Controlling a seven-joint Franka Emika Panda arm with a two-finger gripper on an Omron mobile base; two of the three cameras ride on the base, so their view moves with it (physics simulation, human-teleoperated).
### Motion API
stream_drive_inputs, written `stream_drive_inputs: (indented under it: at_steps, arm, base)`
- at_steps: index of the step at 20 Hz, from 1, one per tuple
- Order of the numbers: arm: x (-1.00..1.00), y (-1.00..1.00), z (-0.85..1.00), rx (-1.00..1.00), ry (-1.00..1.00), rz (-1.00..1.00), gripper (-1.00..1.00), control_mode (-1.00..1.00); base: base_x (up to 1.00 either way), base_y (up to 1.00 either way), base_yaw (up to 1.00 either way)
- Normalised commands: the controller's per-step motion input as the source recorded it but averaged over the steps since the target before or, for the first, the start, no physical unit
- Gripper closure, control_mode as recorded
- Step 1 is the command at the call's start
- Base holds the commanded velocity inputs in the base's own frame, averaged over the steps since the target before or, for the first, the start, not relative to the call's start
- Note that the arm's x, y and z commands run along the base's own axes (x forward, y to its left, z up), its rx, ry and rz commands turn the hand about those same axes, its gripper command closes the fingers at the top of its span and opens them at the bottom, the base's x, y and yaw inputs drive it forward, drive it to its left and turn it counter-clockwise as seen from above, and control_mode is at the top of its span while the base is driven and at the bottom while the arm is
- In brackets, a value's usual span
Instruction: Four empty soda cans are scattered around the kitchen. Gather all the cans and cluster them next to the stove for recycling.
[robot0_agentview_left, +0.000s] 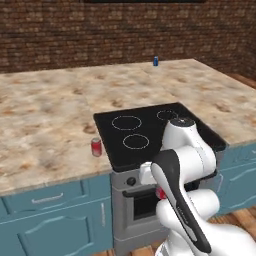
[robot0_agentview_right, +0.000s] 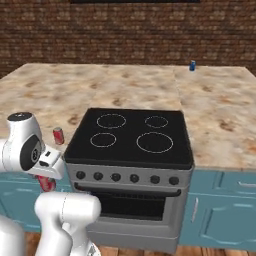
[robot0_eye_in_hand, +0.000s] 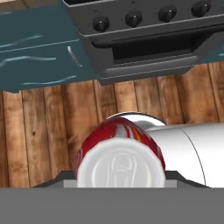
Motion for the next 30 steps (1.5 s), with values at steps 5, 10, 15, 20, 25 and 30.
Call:
stream_drive_inputs:
  at_steps: [5, 10, 15, 20, 25, 30]
  arm:
    - [0.0, 0.0, 0.0, 0.0, 0.0, 0.0, 1.0, 1.0]
    - [0.0, 0.0, 0.0, 0.0, 0.0, 0.0, 1.0, 1.0]
    - [0.0, 0.0, 0.0, 0.0, 0.0, 0.0, 1.0, 1.0]
    - [0.0, 0.0, 0.0, 0.0, 0.0, 0.0, 1.0, 1.0]
    - [0.22, 0.0, -0.01, 0.0, 0.0, 0.0, 1.0, -1.0]
    - [0.65, -0.23, -0.05, 0.0, 0.03, 0.0, 1.0, -1.0]
  base:
    - [0.9, 0.97, -0.11]
    - [1.0, 0.55, -0.1]
    - [0.66, 0.19, -0.03]
    - [0.0, 0.0, 0.0]
    - [0.0, 0.0, 0.0]
    - [0.0, 0.0, 0.0]
